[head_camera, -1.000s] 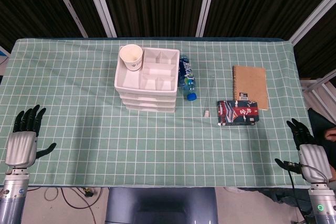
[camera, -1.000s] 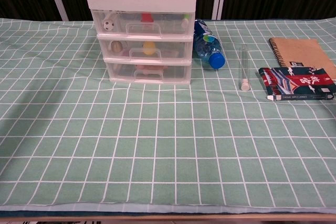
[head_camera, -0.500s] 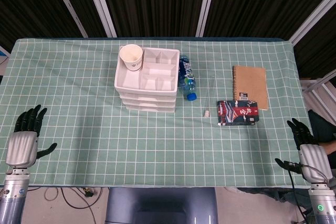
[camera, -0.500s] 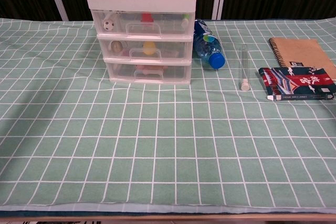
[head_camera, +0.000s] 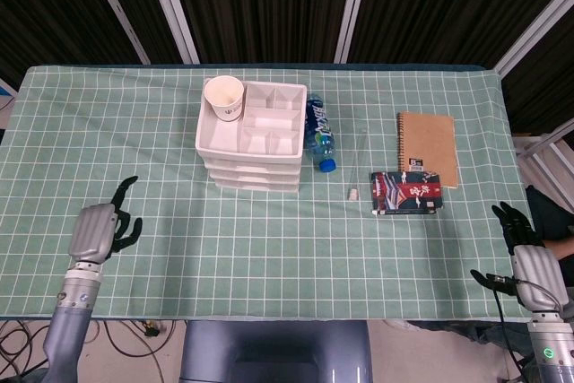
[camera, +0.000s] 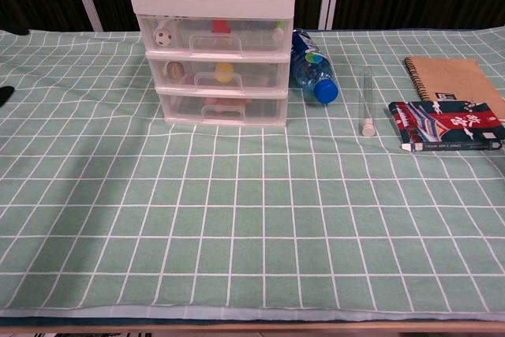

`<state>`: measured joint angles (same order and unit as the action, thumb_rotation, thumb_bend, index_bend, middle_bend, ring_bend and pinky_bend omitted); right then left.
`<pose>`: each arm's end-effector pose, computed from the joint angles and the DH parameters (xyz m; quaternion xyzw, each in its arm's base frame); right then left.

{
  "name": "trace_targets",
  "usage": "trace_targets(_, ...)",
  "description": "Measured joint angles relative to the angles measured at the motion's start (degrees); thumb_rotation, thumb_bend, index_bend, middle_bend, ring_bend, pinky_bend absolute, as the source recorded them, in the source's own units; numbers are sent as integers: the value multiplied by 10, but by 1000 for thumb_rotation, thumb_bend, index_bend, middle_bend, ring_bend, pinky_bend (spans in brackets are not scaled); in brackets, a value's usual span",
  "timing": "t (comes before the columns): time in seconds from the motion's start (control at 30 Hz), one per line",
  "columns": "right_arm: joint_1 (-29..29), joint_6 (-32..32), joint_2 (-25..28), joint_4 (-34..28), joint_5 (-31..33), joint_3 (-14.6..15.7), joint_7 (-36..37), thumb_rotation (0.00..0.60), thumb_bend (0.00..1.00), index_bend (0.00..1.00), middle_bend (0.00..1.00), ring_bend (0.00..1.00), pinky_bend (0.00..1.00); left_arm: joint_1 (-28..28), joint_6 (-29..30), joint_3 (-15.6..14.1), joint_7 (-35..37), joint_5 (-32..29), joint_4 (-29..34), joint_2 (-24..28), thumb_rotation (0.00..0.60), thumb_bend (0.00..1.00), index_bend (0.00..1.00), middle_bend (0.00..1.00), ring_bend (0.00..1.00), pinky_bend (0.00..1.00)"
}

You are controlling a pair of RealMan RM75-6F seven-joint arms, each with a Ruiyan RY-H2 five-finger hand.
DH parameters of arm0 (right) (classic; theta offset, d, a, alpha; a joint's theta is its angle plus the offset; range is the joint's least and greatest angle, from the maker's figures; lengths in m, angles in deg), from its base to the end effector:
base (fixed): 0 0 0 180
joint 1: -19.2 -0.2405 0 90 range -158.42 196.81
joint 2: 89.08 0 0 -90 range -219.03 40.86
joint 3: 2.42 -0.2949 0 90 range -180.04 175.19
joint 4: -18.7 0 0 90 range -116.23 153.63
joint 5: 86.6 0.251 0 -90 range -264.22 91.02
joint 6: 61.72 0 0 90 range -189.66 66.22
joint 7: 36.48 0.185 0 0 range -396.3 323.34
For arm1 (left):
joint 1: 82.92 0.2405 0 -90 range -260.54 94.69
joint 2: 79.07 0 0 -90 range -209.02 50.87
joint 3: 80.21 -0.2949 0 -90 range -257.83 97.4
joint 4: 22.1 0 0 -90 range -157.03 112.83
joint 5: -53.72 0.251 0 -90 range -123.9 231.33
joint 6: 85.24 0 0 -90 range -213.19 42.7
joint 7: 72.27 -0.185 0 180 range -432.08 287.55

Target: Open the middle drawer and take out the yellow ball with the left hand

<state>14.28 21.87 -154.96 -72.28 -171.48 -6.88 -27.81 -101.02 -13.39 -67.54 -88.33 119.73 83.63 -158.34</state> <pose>-0.3660 -0.2360 0.1314 0.5546 -0.4371 0.4338 0.5597 -0.2397 0.3162 0.0239 -0.5623 -0.5074 -0.4306 0.4909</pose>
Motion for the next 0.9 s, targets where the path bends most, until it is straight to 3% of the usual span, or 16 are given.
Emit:
trace_targets(0.23, -1, -8, 2, -5, 8, -1, 8, 600, 46, 0, 0, 0, 221, -58, -72, 39, -4, -142, 26, -49, 600, 465, 119, 951, 980, 1000)
trace_targets(0.43, -2, -15, 5, -10, 17, -4, 18, 600, 47, 0, 0, 0, 221, -143, -137, 75, -2, -267, -2, -126, 600, 465, 119, 951, 980, 1000)
trace_targets(0.63, -2, -17, 7, -12, 19, -5, 22, 600, 46, 0, 0, 0, 221, -202, -159, 101, 17, -307, -57, -189, 600, 465, 120, 955, 984, 1000)
trace_targets(0.9, -3, -21, 9, -14, 23, -5, 27, 600, 47, 0, 0, 0, 221, -225, -156, 112, 61, -301, -99, -232, 600, 465, 119, 957, 986, 1000)
